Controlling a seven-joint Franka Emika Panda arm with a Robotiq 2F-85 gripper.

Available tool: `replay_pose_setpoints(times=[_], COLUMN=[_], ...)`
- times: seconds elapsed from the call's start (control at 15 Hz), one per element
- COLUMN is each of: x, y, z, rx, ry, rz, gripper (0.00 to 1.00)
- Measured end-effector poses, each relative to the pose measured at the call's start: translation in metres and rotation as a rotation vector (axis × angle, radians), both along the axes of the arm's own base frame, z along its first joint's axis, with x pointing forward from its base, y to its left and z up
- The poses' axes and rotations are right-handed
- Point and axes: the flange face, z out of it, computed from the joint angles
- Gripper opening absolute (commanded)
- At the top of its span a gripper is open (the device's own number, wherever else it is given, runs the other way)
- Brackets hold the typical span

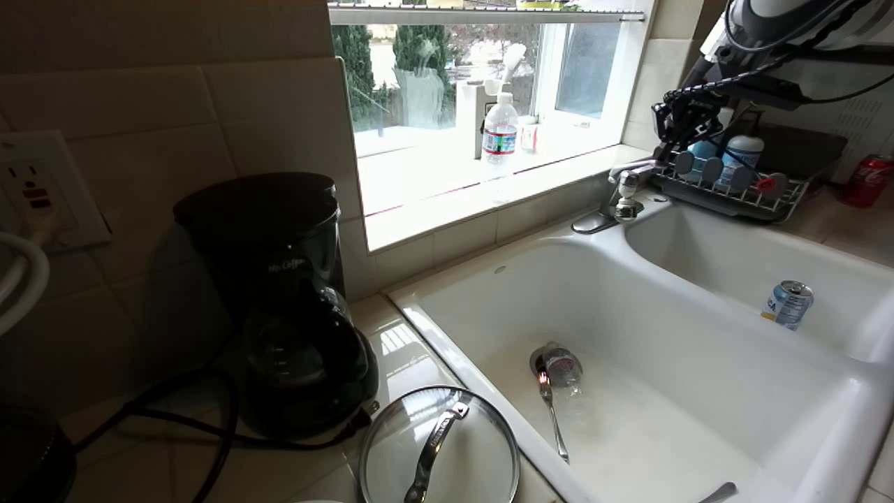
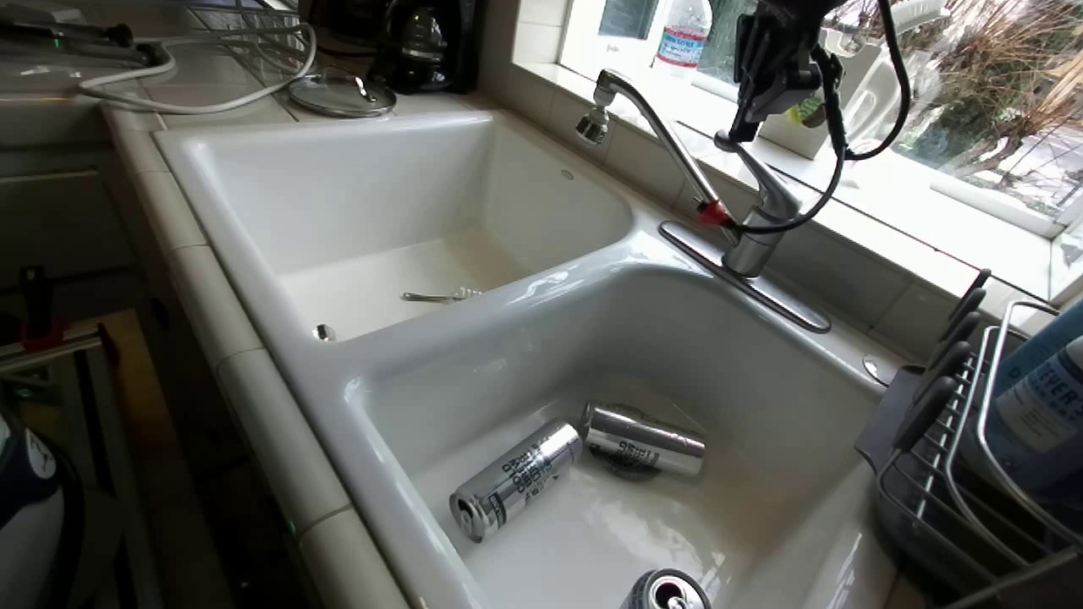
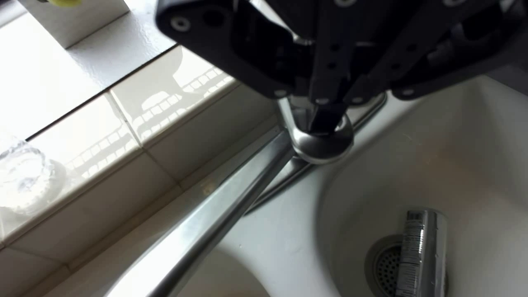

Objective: Turn the faucet handle to the right

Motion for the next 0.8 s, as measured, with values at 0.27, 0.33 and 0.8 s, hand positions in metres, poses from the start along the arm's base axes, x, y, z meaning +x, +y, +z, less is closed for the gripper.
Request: replay_pose_setpoints(times=[0.27,0.33,0.8], x=[0.002,0.003,0.009], y=[0.000,-0.001,-0.003], z=[-0.002,-0.003,-0.020], rx=[0.000,0.002,-0.002], ry=[-0.003,-0.005,0.044], rz=[0.000,-0.001,0.004], gripper=[0.00,0.00,0.00])
